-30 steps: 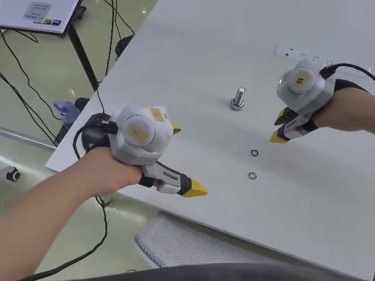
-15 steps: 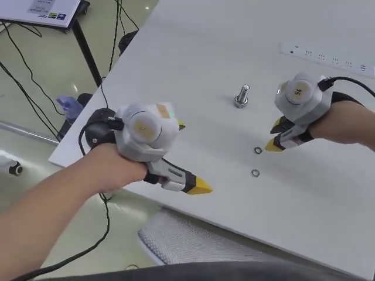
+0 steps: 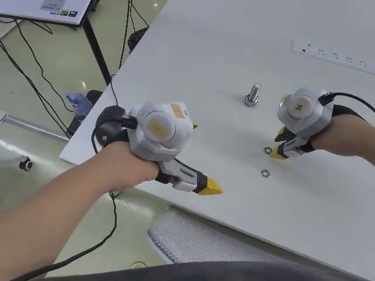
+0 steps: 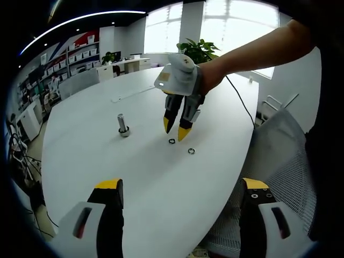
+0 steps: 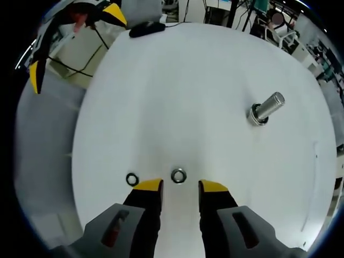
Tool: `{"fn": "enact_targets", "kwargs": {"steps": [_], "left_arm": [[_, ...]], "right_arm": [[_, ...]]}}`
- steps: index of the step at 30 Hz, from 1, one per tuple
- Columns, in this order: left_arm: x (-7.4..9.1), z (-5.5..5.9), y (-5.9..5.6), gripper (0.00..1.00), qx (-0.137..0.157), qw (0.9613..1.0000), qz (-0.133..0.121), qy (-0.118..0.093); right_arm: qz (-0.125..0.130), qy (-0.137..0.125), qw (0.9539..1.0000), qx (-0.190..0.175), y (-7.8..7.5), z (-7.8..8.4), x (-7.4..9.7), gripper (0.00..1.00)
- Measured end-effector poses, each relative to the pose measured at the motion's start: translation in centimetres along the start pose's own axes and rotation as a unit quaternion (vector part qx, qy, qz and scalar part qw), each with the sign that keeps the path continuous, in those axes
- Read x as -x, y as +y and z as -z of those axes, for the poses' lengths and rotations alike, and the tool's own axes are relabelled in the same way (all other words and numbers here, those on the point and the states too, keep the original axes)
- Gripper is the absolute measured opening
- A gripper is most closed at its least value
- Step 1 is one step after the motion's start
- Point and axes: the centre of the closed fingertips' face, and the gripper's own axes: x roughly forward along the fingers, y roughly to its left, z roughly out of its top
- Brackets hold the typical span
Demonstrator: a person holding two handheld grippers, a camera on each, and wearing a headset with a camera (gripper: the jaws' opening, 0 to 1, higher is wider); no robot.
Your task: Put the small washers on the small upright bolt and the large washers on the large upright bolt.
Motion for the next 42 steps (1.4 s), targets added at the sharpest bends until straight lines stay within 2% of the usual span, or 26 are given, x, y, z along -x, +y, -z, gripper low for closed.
{"fn": "enact_targets", "kwargs": {"steps": [15,21,29,37,42], "left_arm": [[-0.05,0.23,0.01,0.88,0.000,1.0000,0.004,0.001],[0.00,0.36,-0.02,0.87,0.000,1.0000,0.004,0.002],[0.00,0.28,-0.02,0.86,0.001,1.0000,0.002,0.000],[0.12,0.38,-0.06,0.85,0.003,1.0000,0.000,-0.001],[0.18,0.18,-0.10,0.85,0.003,1.0000,-0.001,-0.003]], "right_arm": [[0.005,0.012,0.9999,0.009,0.33,-0.10,-0.75,0.26],[0.005,0.008,1.0000,0.000,0.25,-0.16,-0.72,0.25],[0.007,0.017,0.9998,-0.002,0.11,-0.20,-0.79,0.23],[0.012,0.024,0.9996,-0.001,0.33,-0.28,-0.89,0.15],[0.021,0.036,0.9991,0.011,0.48,-0.26,-0.90,0.14]]}}
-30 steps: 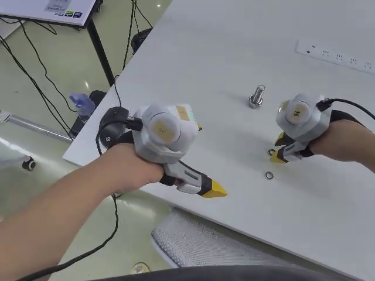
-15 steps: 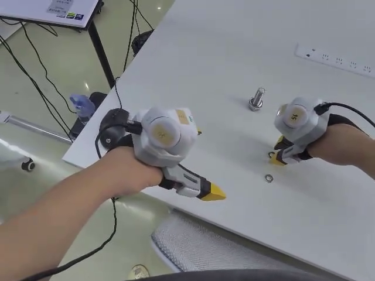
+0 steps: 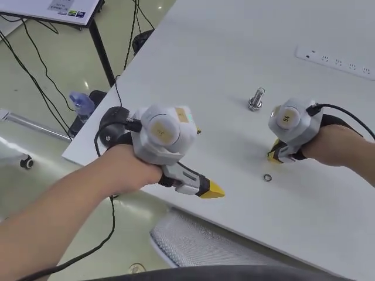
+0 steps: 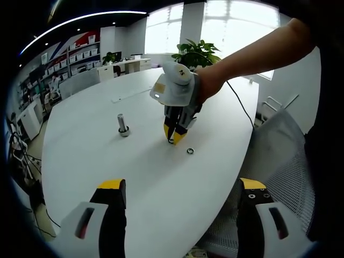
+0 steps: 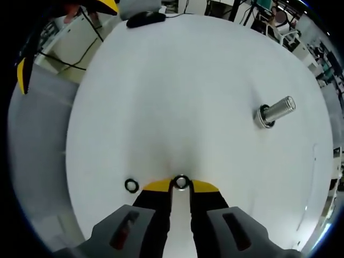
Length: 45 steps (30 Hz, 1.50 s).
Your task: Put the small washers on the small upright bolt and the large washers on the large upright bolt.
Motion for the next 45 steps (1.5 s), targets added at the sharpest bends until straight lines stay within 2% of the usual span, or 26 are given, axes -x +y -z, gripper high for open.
{"fn": "enact_targets", "kwargs": {"steps": [4,12,16,20,31,40,45], "left_arm": [[0.1,-0.2,0.0,0.84,-0.001,1.0000,-0.001,0.000],[0.2,-0.1,-0.1,0.83,-0.002,1.0000,-0.001,0.003],[0.2,-0.5,-0.3,0.84,0.003,1.0000,-0.001,-0.006],[0.1,-0.6,-0.4,0.85,0.000,1.0000,-0.002,-0.006],[0.1,-0.2,-0.5,0.84,-0.004,1.0000,-0.004,0.000],[0.0,-0.4,-0.7,0.84,0.001,1.0000,-0.006,-0.003],[-0.1,-0.5,-0.4,0.85,0.001,1.0000,-0.009,-0.002]], "right_arm": [[-0.002,-0.006,0.9995,-0.030,-0.3,0.1,0.1,0.13],[-0.002,-0.013,0.9992,-0.036,-0.2,0.4,0.4,0.12],[-0.003,-0.011,0.9989,-0.045,-0.3,1.2,0.9,0.12],[-0.001,-0.008,0.9985,-0.053,-0.7,2.0,1.7,0.12],[0.007,-0.006,0.9964,-0.085,-1.1,5.1,3.9,0.12],[0.014,0.002,0.9945,-0.103,-1.7,8.2,5.5,0.12],[0.019,0.005,0.9933,-0.114,-2.2,9.7,6.2,0.12]]}}
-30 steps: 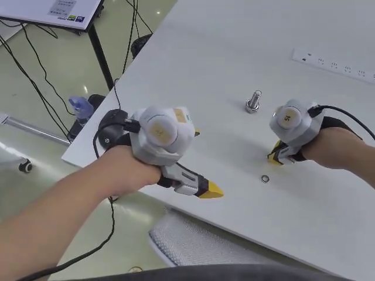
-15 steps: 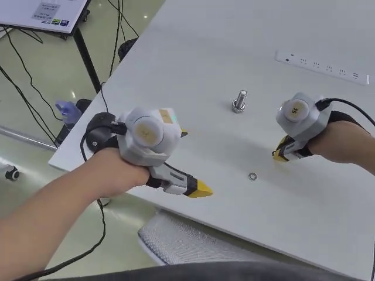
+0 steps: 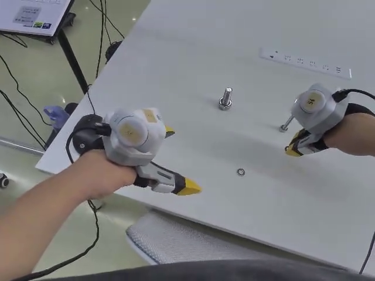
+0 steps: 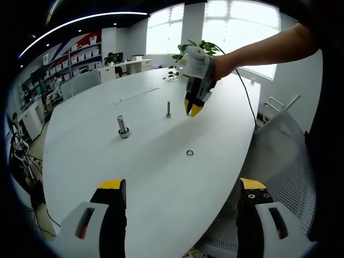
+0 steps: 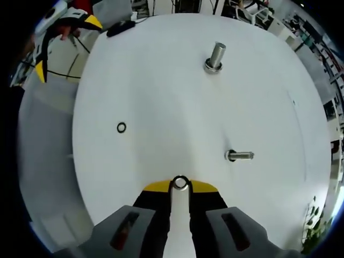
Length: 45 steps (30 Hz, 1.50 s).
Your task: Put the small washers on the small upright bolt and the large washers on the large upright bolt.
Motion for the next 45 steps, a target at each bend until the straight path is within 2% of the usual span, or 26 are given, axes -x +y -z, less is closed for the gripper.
{"fn": "enact_targets", "kwargs": {"steps": [6,13,24,32,40,45], "left_arm": [[0.0,-0.1,0.0,0.84,0.002,1.0000,-0.002,0.002],[-0.5,-0.2,0.2,0.84,0.000,1.0000,0.004,0.007],[-0.4,-0.7,1.0,0.83,-0.003,1.0000,0.000,0.005],[-0.4,-0.5,1.2,0.83,-0.005,1.0000,0.001,0.005],[-0.4,-0.3,1.5,0.83,0.000,1.0000,0.000,0.005],[-0.4,-0.1,1.5,0.83,0.002,1.0000,0.001,0.007]], "right_arm": [[0.013,-0.006,0.9999,-0.004,-1.4,0.2,0.6,0.12],[0.026,-0.016,0.9995,-0.012,-3.4,-0.8,1.3,0.12],[0.041,-0.019,0.9988,-0.017,-7.0,-1.5,1.7,0.12],[0.047,-0.020,0.9986,-0.013,-7.9,-2.1,2.0,0.12],[0.044,-0.026,0.9986,-0.009,-7.9,-3.4,1.5,0.12],[0.041,-0.020,0.9990,-0.006,-7.7,-3.5,1.0,0.12]]}}
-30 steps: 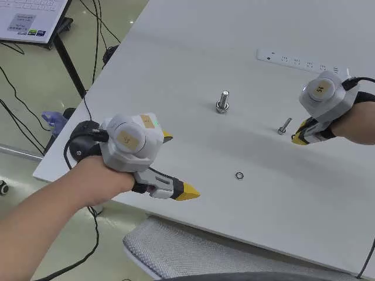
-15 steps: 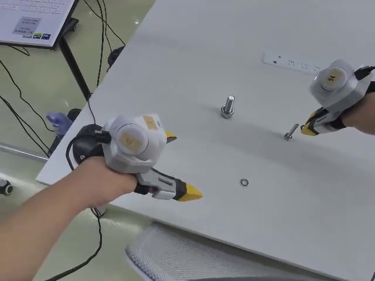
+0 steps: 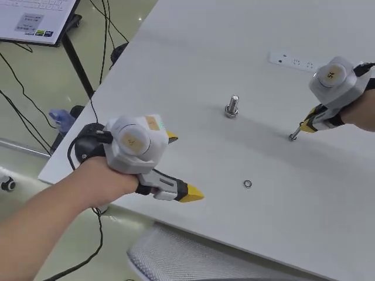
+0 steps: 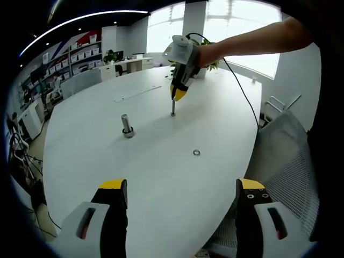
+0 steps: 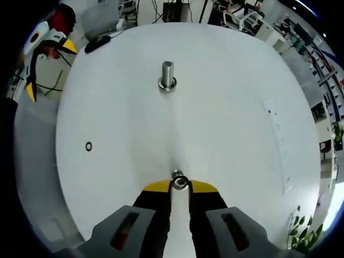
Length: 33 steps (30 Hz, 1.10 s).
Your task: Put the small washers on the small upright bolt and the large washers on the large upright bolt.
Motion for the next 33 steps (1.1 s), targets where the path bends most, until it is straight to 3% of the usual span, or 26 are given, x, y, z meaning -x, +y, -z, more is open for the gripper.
{"fn": "enact_targets", "kwargs": {"steps": [3,33], "left_arm": [[0.0,0.0,0.1,0.82,0.002,1.0000,0.000,-0.002],[-1.1,0.7,0.7,0.81,0.012,0.9999,0.009,0.008]], "right_arm": [[0.000,0.002,1.0000,-0.002,-0.7,0.1,-0.5,0.12],[-0.018,0.026,0.9995,0.008,0.1,1.0,-2.8,0.12]]}}
